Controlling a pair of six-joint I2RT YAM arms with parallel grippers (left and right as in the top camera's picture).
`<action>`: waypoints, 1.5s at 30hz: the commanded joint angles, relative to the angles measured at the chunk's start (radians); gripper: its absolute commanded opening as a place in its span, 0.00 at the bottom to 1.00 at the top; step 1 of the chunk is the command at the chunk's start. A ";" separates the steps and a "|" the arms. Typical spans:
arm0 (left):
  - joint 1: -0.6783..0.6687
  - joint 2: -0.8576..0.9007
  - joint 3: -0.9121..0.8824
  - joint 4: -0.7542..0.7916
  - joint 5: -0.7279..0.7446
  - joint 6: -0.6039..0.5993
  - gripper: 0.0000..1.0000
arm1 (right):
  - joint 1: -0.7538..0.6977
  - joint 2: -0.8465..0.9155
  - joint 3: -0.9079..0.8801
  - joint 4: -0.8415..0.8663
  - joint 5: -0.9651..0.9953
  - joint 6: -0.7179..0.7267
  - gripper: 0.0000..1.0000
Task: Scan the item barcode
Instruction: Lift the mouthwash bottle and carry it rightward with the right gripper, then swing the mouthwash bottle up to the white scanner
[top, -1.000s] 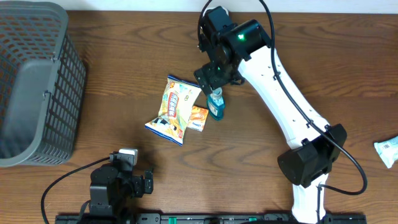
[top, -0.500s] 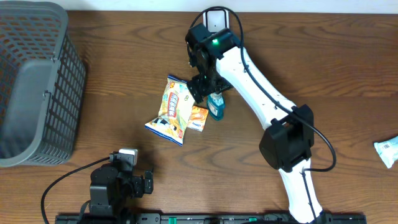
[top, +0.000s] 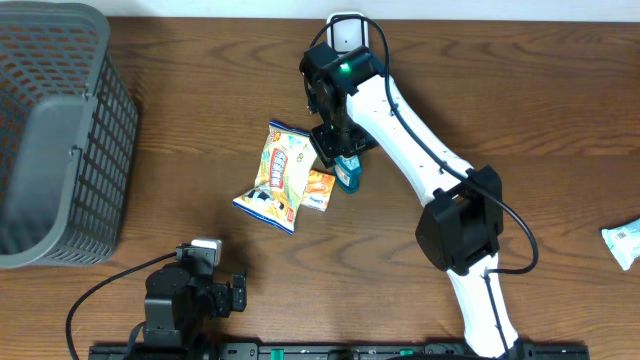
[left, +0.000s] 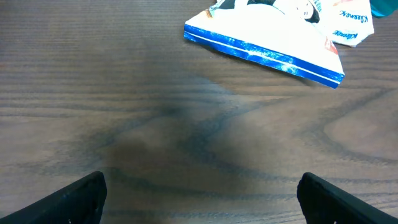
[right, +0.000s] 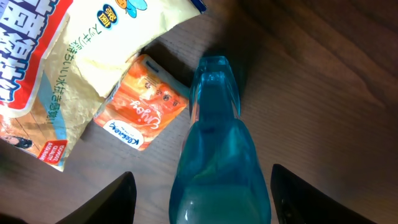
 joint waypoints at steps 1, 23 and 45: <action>0.003 -0.003 0.000 -0.024 0.009 -0.001 0.98 | -0.004 0.033 0.011 -0.004 0.002 0.000 0.65; 0.003 -0.003 0.000 -0.024 0.009 -0.001 0.98 | -0.029 0.086 0.080 -0.086 -0.149 -0.090 0.24; 0.003 -0.003 0.000 -0.024 0.009 -0.001 0.98 | -0.459 -0.109 0.310 -0.192 -0.834 -0.353 0.22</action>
